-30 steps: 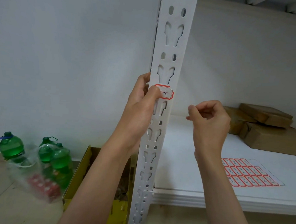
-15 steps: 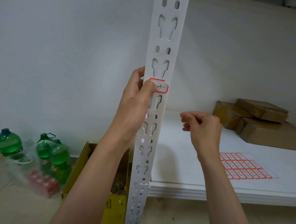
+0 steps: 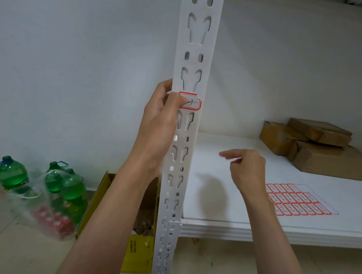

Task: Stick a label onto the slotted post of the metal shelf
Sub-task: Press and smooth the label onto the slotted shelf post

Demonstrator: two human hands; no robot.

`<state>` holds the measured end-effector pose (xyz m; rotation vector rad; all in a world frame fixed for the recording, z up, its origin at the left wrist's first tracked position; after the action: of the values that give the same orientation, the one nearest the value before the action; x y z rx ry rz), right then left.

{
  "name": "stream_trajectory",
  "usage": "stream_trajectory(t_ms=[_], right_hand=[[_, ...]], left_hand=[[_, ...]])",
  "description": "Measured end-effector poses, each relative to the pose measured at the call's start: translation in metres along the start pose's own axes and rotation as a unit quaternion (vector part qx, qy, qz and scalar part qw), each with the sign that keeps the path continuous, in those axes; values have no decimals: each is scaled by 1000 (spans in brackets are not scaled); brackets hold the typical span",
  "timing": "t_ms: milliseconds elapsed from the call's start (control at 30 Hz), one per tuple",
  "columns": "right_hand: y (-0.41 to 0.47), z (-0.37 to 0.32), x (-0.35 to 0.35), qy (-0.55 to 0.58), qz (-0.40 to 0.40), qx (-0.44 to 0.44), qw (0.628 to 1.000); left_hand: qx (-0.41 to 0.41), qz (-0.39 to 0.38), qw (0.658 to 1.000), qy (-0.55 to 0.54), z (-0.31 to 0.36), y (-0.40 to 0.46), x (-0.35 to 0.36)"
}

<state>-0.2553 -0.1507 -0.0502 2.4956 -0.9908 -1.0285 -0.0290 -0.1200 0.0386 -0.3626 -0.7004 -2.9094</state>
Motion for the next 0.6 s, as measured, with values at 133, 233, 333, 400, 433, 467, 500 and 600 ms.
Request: stream_trajectory(t_ms=[133, 233, 333, 400, 433, 467, 500, 600], right_hand=[[4, -22, -14, 57, 35, -14, 998], [1, -53, -29, 106, 71, -62, 990], [-7, -86, -37, 283, 55, -65, 955], [-13, -111, -35, 398, 5, -47, 916], [-17, -123, -32, 437, -26, -43, 898], [-21, -134, -30, 468, -55, -42, 881], [-25, -143, -27, 493, -79, -42, 865], [-34, -152, -18, 523, -110, -33, 845]], left_hand=[[6, 11, 1000, 21, 1, 0, -1], [24, 10, 999, 37, 4, 2, -2], [72, 35, 993, 87, 8, 4, -8], [119, 68, 982, 130, 15, 4, -11], [141, 85, 976, 145, 19, 3, -12], [163, 102, 969, 155, 24, 2, -12], [182, 117, 962, 165, 29, 1, -12], [217, 138, 946, 198, 38, 1, -10]])
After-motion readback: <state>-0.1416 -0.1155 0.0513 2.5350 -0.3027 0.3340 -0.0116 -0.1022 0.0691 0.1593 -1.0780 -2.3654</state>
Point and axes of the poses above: each hand's wrist, its own y-axis towards the middle knuckle, its own x-axis out of the palm, z = x × y, the point moved 9 cm from there along y, towards the middle knuckle, and after that the axes turned 10 degrees about z, right-handed, at the moved point
